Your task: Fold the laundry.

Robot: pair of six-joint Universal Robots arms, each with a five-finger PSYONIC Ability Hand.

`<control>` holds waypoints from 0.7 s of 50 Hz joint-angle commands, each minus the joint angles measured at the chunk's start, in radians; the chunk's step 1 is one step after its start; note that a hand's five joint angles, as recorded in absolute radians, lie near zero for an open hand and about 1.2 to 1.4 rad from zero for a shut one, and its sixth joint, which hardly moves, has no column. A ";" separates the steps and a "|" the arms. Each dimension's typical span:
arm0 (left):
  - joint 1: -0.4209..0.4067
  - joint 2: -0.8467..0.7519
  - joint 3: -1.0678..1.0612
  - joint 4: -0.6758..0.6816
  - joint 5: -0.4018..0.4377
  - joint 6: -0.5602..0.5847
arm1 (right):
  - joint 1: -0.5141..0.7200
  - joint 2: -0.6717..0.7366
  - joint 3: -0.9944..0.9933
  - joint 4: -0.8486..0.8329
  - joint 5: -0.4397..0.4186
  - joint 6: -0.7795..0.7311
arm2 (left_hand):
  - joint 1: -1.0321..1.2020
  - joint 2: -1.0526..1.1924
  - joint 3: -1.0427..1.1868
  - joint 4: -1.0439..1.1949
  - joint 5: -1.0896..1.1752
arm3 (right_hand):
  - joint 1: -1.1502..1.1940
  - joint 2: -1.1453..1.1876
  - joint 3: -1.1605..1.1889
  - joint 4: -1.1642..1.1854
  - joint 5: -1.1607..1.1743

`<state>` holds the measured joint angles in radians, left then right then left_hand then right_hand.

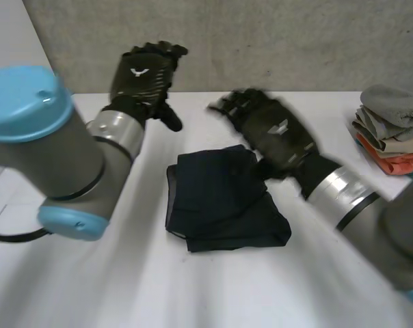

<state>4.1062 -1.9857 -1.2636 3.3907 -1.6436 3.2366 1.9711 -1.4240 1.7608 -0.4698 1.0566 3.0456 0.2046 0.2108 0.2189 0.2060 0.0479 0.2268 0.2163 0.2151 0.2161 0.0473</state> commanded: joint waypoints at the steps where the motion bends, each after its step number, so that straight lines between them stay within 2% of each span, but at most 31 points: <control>1: -0.093 -0.179 0.177 -0.074 -0.025 -0.001 | -0.178 -0.018 -0.107 0.183 -0.009 0.182 | -0.012 -0.018 -0.026 -0.013 -0.029 | -0.052 -0.042 -0.041 -0.042 -0.047; 7: -0.135 -0.274 0.219 -0.139 -0.140 0.003 | -0.144 0.239 -0.368 0.468 -0.020 0.098 | -0.012 -0.018 -0.026 -0.013 -0.029 | -0.052 -0.042 -0.041 -0.042 -0.047; 11: -0.138 -0.314 0.217 -0.165 -0.153 0.023 | -0.120 0.359 -0.480 0.579 -0.013 -0.023 | -0.015 -0.021 -0.029 -0.016 -0.032 | -0.052 -0.042 -0.041 -0.042 -0.047; 16: -0.138 -0.364 0.210 -0.214 -0.163 0.126 | -0.037 0.474 -0.538 0.589 0.009 -0.146 | -0.012 -0.018 -0.026 -0.013 -0.029 | -0.052 -0.042 -0.041 -0.042 -0.047; 21: -0.127 -0.395 0.202 -0.214 -0.165 0.216 | -0.001 0.519 -0.517 0.593 0.025 -0.195 | 0.047 0.041 0.033 0.046 0.029 | -0.052 -0.042 -0.041 -0.042 -0.047; 25: -0.069 -0.423 0.214 -0.212 -0.163 0.238 | 0.000 0.517 -0.488 0.573 0.066 -0.214 | 0.188 0.181 0.173 0.186 0.170 | -0.052 -0.042 -0.041 -0.042 -0.047; 29: -0.038 -0.458 0.231 -0.215 -0.163 0.264 | 0.000 0.524 -0.482 0.537 0.098 -0.246 | 0.182 0.176 0.168 0.181 0.164 | -0.052 -0.042 -0.041 -0.042 -0.047; 35: -0.038 -0.478 0.221 -0.220 -0.167 0.318 | 0.000 0.579 -0.486 0.491 0.123 -0.321 | 0.132 0.126 0.118 0.131 0.115 | -0.052 -0.042 -0.041 -0.042 -0.047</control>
<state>4.0617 -2.4433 -1.0381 3.1742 -1.8077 3.5121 1.9745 -0.8876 1.2784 0.0646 1.1520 2.7874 0.3280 0.3201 0.3172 0.3232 0.1377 0.1918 0.1950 0.2151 0.2161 0.0471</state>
